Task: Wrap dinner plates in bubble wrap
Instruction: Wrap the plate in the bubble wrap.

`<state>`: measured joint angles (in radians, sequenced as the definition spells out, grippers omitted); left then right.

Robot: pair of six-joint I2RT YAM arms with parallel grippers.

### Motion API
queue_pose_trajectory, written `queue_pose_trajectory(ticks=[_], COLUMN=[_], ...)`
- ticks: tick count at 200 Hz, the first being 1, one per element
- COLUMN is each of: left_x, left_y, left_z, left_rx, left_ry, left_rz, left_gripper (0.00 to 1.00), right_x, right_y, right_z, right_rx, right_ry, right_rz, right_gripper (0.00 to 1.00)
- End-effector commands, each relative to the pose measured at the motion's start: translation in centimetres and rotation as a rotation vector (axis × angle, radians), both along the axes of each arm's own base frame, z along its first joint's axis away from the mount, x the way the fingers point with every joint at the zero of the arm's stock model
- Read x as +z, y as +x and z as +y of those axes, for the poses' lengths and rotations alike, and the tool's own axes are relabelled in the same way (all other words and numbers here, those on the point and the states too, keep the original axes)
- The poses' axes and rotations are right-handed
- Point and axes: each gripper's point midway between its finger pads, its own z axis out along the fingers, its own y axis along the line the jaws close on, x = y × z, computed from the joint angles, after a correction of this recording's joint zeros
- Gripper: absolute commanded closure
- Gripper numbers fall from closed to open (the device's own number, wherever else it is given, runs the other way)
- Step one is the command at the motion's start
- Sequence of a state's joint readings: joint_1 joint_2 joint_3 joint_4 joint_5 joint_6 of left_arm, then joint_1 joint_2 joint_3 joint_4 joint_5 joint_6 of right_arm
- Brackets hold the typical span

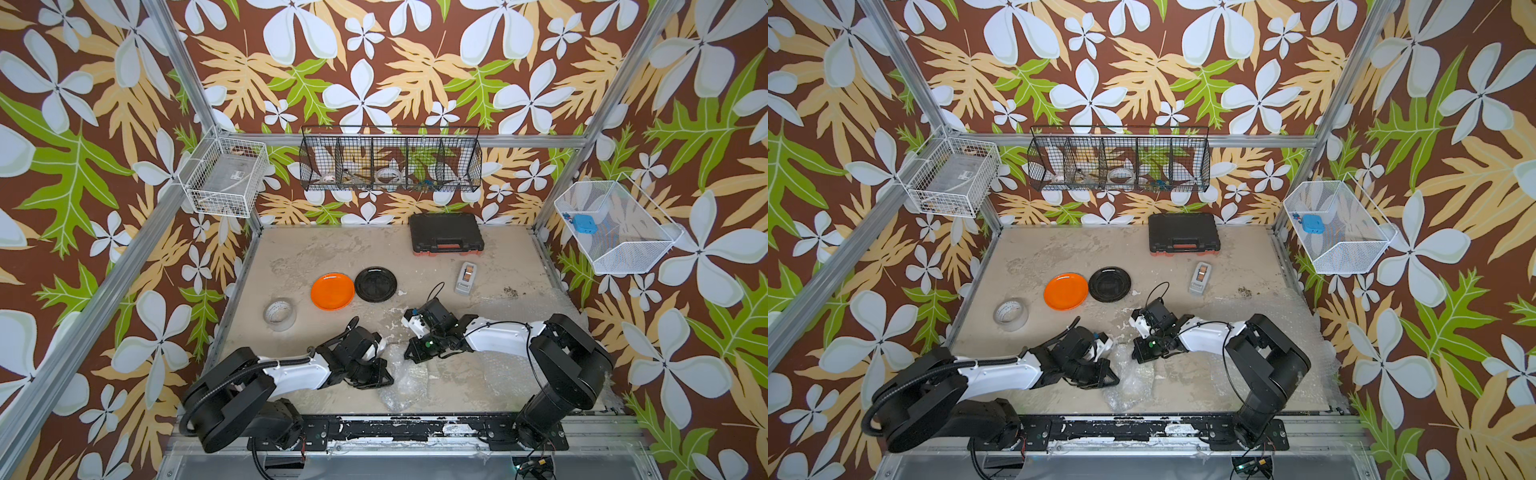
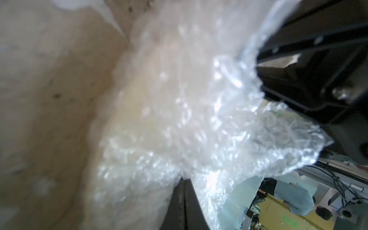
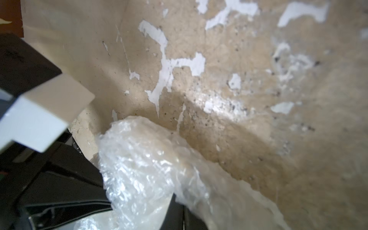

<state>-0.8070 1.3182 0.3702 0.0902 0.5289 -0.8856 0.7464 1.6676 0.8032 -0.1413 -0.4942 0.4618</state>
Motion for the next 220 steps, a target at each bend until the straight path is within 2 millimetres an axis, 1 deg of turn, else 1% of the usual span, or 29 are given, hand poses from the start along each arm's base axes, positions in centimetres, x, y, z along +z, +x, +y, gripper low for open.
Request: queue_pose_trajectory(ticks=[1, 17, 36, 52, 59, 69, 81, 96, 117, 138, 153, 166, 174, 188, 195, 202, 210, 215, 220], left_x=[0.3, 2.7, 5.3, 6.5, 6.2, 5.1, 3.5, 2.0, 0.7, -1.0, -2.2, -3.0, -3.2, -3.4, -3.4, -3.4, -3.4, -3.4, -3.3], left_y=[-0.6, 1.1, 2.9, 4.2, 4.6, 4.7, 4.0, 2.8, 1.5, 0.9, 0.6, 0.3, 0.2, 0.1, 0.1, 0.1, 0.1, 0.2, 0.2], left_z=[1.2, 0.6, -0.6, -1.5, -1.7, -1.7, -1.9, -2.3, -2.4, -1.9, -1.3, -0.8, -0.6, -0.5, -0.5, -0.5, -0.5, -0.5, -0.6], left_rx=[0.091, 0.114, 0.094, 0.068, 0.055, 0.027, -0.024, -0.063, -0.095, -0.105, -0.098, -0.091, -0.087, -0.083, -0.082, -0.081, -0.079, -0.078, -0.079], left_ry=[0.049, 0.033, 0.028, 0.043, 0.066, 0.104, 0.116, 0.08, 0.037, 0.06, 0.097, 0.12, 0.124, 0.125, 0.126, 0.126, 0.125, 0.125, 0.123], left_rz=[0.085, 0.013, -0.057, -0.105, -0.112, -0.103, -0.07, -0.016, 0.025, 0.054, 0.071, 0.083, 0.089, 0.093, 0.094, 0.095, 0.095, 0.095, 0.096], left_gripper=[0.92, 0.89, 0.87, 0.87, 0.87, 0.89, 0.91, 0.93, 0.94, 0.94, 0.94, 0.94, 0.94, 0.94, 0.94, 0.94, 0.94, 0.94, 0.94], right_x=[-0.1, -0.2, -0.1, 0.0, 0.0, 0.0, 0.1, 0.1, 0.5, 1.3, 2.3, 3.9, 5.0, 6.8, 7.5, 7.9, 8.1, 8.0, 7.7], right_y=[0.3, -0.2, -0.5, -0.5, -0.5, -0.5, -0.4, -0.2, 0.1, 0.5, 0.9, 1.0, 0.5, -1.0, -1.9, -2.9, -4.1, -4.6, -5.0], right_z=[-0.6, -0.5, -0.5, -0.5, -0.5, -0.4, -0.4, -0.3, 0.0, 0.3, -0.3, -0.7, -0.8, -0.1, 0.3, 0.8, 1.2, 1.2, 1.1], right_rx=[0.043, 0.061, 0.074, 0.074, 0.073, 0.072, 0.067, 0.059, 0.053, 0.042, -0.006, -0.062, -0.087, -0.108, -0.107, -0.102, -0.097, -0.103, -0.113], right_ry=[-0.022, -0.002, 0.0, 0.003, 0.004, 0.005, 0.006, 0.008, 0.014, 0.018, -0.015, -0.023, -0.002, 0.059, 0.084, 0.106, 0.114, 0.102, 0.087], right_rz=[-0.07, -0.057, -0.062, -0.069, -0.067, -0.064, -0.065, -0.064, -0.068, -0.07, -0.071, -0.057, -0.034, 0.006, 0.026, 0.051, 0.077, 0.092, 0.103], right_gripper=[1.0, 1.0, 1.0, 1.0, 1.0, 1.0, 1.0, 1.0, 1.0, 1.0, 1.0, 0.97, 0.96, 0.94, 0.92, 0.88, 0.77, 0.69, 0.64])
